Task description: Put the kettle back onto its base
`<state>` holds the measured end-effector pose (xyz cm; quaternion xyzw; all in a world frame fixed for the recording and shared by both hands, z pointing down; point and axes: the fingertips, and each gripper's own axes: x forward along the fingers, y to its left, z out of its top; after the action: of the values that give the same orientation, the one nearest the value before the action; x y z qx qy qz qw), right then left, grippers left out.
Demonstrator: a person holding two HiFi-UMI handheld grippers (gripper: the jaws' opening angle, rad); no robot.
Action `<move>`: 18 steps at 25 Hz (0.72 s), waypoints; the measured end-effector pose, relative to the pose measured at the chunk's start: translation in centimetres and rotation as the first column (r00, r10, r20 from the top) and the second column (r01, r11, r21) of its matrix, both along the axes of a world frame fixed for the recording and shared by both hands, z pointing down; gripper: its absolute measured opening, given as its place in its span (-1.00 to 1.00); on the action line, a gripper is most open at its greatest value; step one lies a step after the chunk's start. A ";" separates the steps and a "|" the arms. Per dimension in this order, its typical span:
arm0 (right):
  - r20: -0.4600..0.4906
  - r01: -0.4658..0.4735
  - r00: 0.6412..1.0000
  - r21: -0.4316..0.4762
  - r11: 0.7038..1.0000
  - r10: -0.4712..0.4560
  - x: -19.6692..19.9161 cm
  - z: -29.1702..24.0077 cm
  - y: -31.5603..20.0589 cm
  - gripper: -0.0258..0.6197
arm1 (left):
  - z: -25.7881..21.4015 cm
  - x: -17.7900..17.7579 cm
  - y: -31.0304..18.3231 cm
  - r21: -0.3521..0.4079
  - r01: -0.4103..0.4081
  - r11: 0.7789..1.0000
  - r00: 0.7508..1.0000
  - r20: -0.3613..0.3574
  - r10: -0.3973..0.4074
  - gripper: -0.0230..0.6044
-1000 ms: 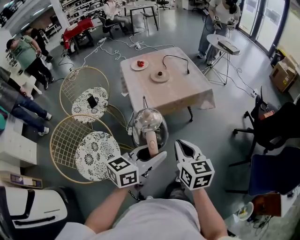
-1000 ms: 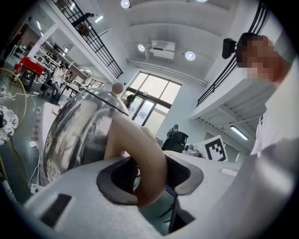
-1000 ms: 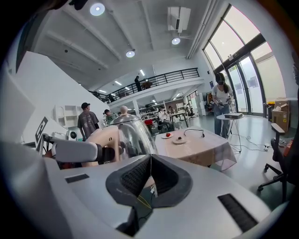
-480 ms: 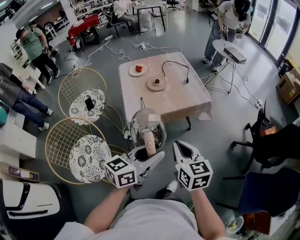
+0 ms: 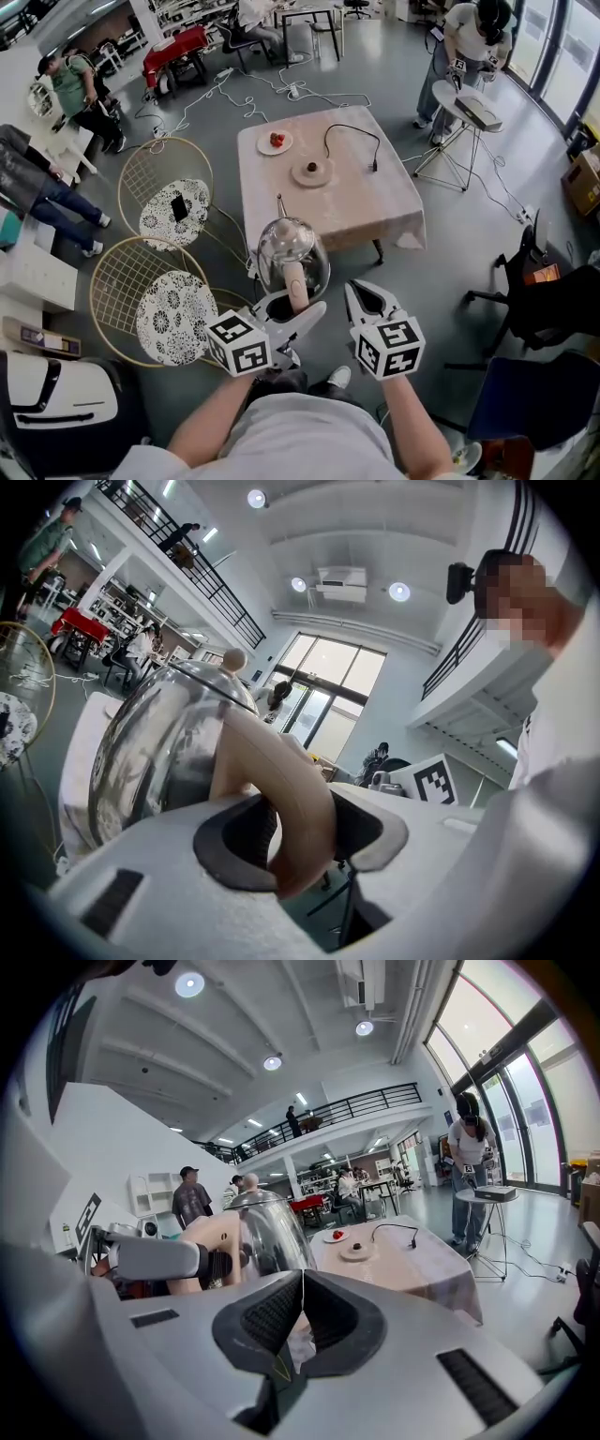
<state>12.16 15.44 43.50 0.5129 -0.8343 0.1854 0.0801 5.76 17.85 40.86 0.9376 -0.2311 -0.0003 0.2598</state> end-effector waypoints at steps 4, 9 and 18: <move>0.000 0.011 1.000 -0.012 1.000 -0.011 -0.4 0.4 -0.9 -0.91 | 0.2 0.0 -1.1 -0.005 0.001 1.000 1.000 0.000 -0.001 -0.40; -0.011 -0.013 1.000 -0.010 1.000 0.013 -0.7 0.5 -2.9 -0.91 | 0.5 -0.3 -3.3 -0.007 -0.020 1.000 1.000 -0.014 0.020 -0.40; -0.029 -0.071 0.997 -0.012 0.997 0.071 -1.7 0.7 -8.6 -0.91 | 0.7 -1.1 -9.5 0.004 -0.090 0.996 0.996 -0.020 0.090 -0.40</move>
<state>10.46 6.84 44.16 0.5443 -0.8132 0.1861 0.0885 4.67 8.31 41.59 0.9474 -0.1861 0.0014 0.2604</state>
